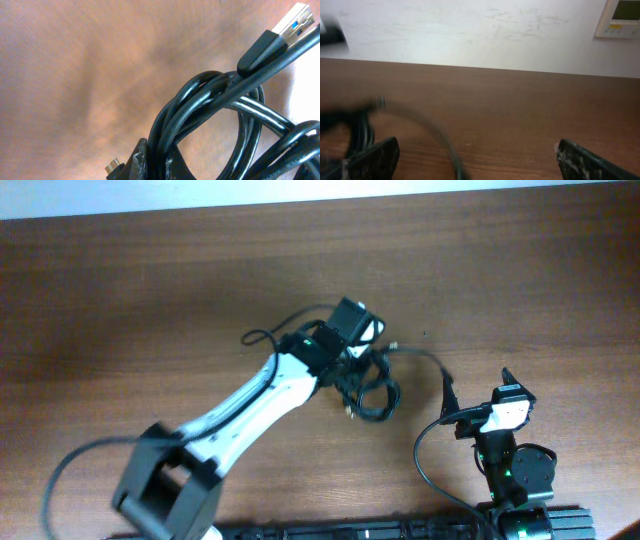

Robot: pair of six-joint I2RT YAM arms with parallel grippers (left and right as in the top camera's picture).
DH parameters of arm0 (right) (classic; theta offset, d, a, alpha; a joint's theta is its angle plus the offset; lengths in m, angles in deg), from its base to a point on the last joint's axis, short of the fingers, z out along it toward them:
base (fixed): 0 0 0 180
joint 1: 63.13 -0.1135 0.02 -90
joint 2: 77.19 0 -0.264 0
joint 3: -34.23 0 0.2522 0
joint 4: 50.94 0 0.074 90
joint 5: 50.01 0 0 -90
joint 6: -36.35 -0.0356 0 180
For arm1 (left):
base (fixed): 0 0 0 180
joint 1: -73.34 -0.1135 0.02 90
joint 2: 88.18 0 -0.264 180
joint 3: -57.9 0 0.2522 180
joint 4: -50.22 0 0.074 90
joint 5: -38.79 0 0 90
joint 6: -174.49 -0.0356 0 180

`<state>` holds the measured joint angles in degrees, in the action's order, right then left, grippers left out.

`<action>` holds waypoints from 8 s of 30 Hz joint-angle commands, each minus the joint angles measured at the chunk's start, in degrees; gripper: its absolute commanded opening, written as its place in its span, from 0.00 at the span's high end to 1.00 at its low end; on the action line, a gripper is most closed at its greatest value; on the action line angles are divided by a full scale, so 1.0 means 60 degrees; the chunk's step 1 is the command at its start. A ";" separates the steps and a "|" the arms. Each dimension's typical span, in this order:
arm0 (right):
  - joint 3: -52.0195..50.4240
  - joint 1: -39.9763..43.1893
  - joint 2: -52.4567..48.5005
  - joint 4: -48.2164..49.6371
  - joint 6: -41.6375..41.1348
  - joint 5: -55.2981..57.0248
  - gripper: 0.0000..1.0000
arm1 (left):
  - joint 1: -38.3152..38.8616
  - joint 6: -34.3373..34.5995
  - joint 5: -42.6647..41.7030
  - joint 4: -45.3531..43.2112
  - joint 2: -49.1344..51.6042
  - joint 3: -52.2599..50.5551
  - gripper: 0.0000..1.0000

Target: Untangle cables

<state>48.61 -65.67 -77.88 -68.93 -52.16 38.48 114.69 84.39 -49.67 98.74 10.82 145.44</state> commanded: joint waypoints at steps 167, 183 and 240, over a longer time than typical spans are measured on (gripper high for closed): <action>0.8149 0.0062 -0.8134 -0.0477 -0.0033 -0.8801 0.96 | -0.1271 -0.5832 -0.0656 -0.1268 -0.4969 0.0375 0.01; 0.8149 0.0062 -0.8134 0.1151 -0.0040 -1.2983 0.96 | -0.1406 -0.4900 -0.2623 -0.1078 -0.4976 0.0375 0.01; 0.8149 0.0055 -0.8200 0.3730 -0.1712 -0.9129 0.96 | -0.3435 0.3315 -0.7337 -0.1541 -0.4761 0.0372 0.11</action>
<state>96.42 -65.61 -127.41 -48.28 -64.07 -17.83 93.57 97.22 -92.09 91.61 -17.88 146.95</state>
